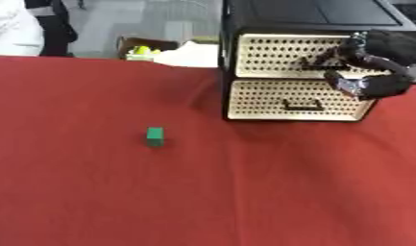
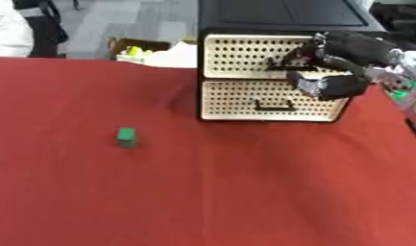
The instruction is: Pick up objects from table and place into drawer.
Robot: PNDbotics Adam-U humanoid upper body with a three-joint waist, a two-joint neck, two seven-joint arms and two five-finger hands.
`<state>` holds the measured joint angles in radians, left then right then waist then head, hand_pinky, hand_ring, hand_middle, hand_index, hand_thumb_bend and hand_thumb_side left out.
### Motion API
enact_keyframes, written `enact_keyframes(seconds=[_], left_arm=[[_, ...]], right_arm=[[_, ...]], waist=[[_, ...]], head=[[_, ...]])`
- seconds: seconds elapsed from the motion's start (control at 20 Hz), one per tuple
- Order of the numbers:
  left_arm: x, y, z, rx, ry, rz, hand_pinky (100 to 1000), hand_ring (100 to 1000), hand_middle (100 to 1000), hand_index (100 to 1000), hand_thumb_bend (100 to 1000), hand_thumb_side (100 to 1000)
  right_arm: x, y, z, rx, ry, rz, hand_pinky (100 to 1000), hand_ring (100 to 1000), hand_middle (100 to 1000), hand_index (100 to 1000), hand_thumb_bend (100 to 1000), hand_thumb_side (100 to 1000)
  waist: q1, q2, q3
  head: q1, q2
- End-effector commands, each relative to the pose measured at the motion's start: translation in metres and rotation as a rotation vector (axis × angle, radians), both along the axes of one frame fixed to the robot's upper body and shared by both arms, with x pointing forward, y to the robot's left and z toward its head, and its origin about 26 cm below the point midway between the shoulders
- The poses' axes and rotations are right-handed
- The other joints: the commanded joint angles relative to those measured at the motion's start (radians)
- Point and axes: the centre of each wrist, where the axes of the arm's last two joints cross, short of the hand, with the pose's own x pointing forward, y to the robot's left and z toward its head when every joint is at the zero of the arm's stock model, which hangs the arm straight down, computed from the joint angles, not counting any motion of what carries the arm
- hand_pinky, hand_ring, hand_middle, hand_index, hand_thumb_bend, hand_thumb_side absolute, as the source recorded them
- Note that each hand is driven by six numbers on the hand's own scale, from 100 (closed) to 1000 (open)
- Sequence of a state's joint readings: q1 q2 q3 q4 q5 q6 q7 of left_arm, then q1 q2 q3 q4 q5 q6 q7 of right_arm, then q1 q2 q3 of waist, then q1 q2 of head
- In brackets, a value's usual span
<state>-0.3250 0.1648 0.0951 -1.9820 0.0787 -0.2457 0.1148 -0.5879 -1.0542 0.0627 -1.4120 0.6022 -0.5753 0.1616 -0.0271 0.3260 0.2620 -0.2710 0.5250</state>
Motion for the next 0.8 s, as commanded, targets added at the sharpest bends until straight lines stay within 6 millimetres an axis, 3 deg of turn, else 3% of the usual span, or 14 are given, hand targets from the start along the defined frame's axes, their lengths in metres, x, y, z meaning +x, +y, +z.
enact_keyframes(seconds=[0.05, 0.3, 0.8], left_arm=[[-0.0023, -0.0005, 0.0071, 0.003, -0.024, -0.007, 568, 614, 709, 763, 100, 930], [-0.0023, -0.0003, 0.007, 0.002, -0.022, -0.008, 569, 615, 709, 763, 100, 930], [-0.0024, 0.0001, 0.0066, 0.0, -0.02, -0.007, 571, 615, 708, 763, 100, 928]], right_arm=[[-0.0035, -0.0046, 0.0076, -0.039, -0.003, -0.033, 100, 100, 100, 550, 100, 1000], [-0.0043, -0.0038, 0.0085, -0.03, 0.004, -0.036, 100, 100, 100, 496, 100, 1000], [-0.0052, -0.003, 0.006, -0.03, 0.027, -0.038, 100, 100, 100, 487, 100, 1000]], waist=[[0.001, -0.021, 0.0], [0.0, -0.026, -0.004], [0.002, -0.033, -0.007]], head=[[-0.004, -0.011], [-0.005, -0.008], [-0.004, -0.003]])
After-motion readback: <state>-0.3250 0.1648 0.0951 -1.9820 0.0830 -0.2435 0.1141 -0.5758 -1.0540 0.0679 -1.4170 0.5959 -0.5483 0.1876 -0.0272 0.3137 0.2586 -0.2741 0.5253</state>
